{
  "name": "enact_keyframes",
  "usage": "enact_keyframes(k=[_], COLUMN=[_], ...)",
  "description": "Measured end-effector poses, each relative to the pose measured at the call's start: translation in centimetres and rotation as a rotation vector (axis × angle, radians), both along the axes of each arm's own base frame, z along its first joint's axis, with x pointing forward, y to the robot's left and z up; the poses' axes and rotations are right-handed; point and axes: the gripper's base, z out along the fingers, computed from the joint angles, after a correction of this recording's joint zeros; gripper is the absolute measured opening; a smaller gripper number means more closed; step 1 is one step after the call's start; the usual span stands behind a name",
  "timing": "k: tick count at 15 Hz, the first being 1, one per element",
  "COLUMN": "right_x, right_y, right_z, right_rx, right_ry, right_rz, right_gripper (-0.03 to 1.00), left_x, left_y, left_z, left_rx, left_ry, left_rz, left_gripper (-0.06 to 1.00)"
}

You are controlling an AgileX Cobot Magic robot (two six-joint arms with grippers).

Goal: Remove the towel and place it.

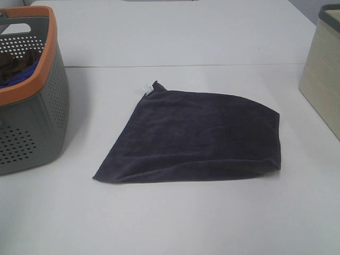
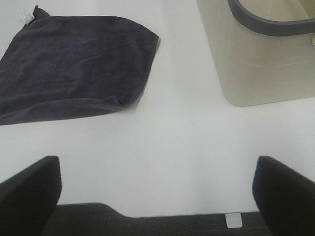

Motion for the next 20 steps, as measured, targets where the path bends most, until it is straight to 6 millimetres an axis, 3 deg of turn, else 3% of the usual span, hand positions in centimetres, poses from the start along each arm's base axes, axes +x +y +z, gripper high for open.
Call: enact_keyframes(k=[3, 8, 12, 20], right_x=[-1.9, -2.6, -2.9, -2.0], right_y=[0.1, 0.4, 0.5, 0.6], right_z=[-2.5, -6.1, -6.0, -6.3], right_rx=[-0.032, -0.018, -0.035, -0.051], right_ry=[-0.052, -0.045, -0.14, -0.195], right_rz=[0.03, 0.053, 0.072, 0.104], right_gripper=[0.96, 0.96, 0.96, 0.96], left_x=[-3.1, -6.2, -6.3, -6.3], left_y=[0.1, 0.0, -1.1, -1.1], left_z=[-2.1, -4.9, -7.6, -7.7], left_rx=[-0.002, -0.024, -0.06, -0.074], left_ry=[-0.076, -0.245, -0.268, -0.267], left_rz=[0.0, -0.032, -0.146, -0.142], left_gripper=[0.81, 0.81, 0.81, 0.81])
